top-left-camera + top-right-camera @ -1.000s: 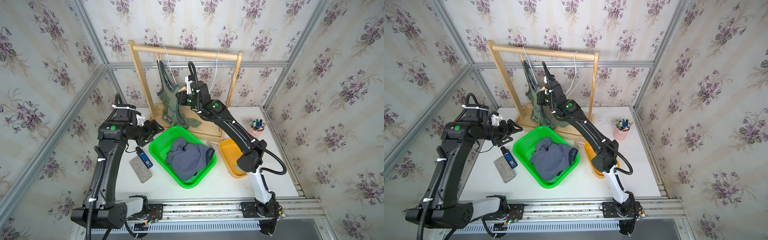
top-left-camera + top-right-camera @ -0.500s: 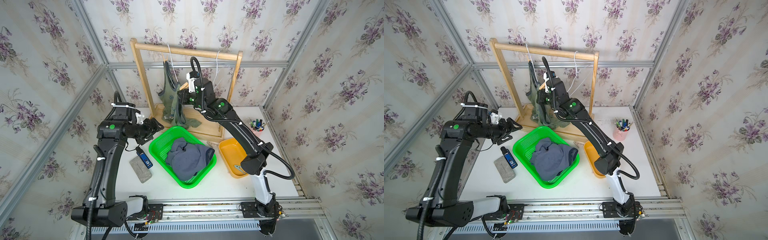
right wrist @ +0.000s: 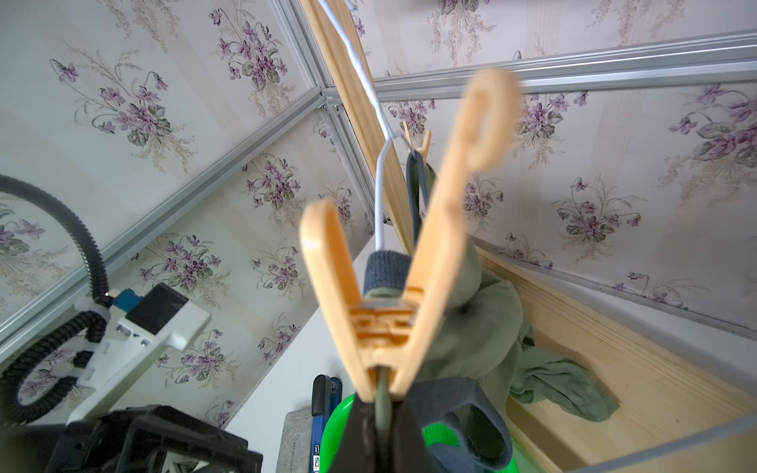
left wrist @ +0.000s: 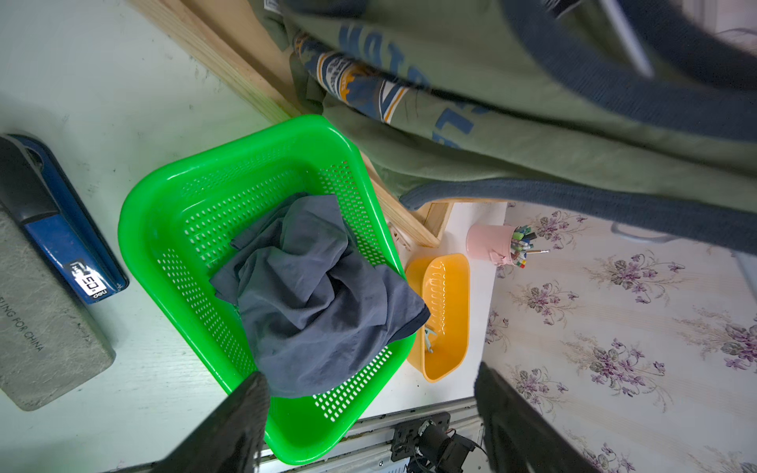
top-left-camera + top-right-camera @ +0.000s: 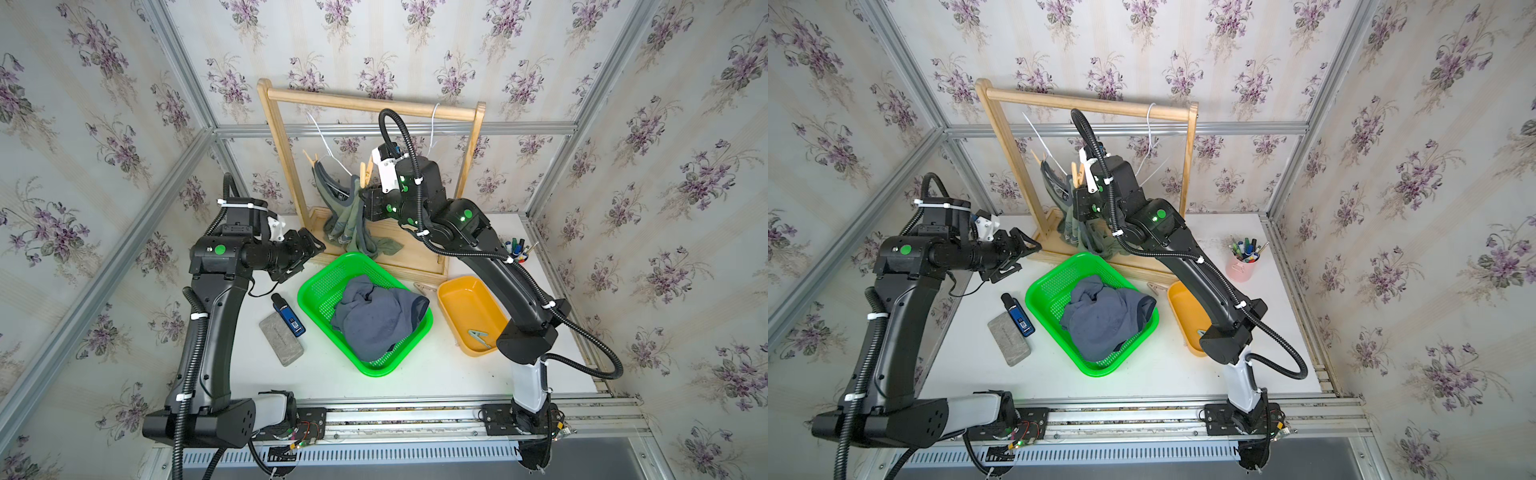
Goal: Remove the clothespins securing tank tops to the hanger
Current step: Pick up the hanger from the clothesline.
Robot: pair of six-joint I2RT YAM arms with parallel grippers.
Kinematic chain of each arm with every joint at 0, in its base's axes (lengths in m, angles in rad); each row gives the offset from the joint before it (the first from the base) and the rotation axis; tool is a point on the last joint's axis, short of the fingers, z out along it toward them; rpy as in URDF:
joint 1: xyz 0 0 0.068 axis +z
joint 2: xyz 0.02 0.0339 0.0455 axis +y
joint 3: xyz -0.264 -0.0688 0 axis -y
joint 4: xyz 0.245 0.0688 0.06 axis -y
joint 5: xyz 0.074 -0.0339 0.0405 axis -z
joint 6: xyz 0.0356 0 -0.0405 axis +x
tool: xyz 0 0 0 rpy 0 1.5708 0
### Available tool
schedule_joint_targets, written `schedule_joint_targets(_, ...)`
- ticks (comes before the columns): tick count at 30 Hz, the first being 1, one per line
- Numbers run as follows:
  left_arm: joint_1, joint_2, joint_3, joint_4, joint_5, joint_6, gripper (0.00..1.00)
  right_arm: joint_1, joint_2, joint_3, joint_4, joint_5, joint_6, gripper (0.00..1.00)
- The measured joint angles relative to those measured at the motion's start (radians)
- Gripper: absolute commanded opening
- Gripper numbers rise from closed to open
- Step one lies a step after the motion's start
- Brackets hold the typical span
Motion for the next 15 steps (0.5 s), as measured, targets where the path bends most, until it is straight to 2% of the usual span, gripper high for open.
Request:
schedule_joint_targets(6,0.000,0.043,0.091,0.000,-0.007,-0.020,0.81,0.020,-0.088,-0.110,-0.013,0.006,-0.013,0.00)
schedule_joint_targets(15,0.017,0.109,0.183,-0.004,-0.034,-0.055,0.83,0.021,-0.344,-0.502,0.114,-0.002,-0.003,0.00)
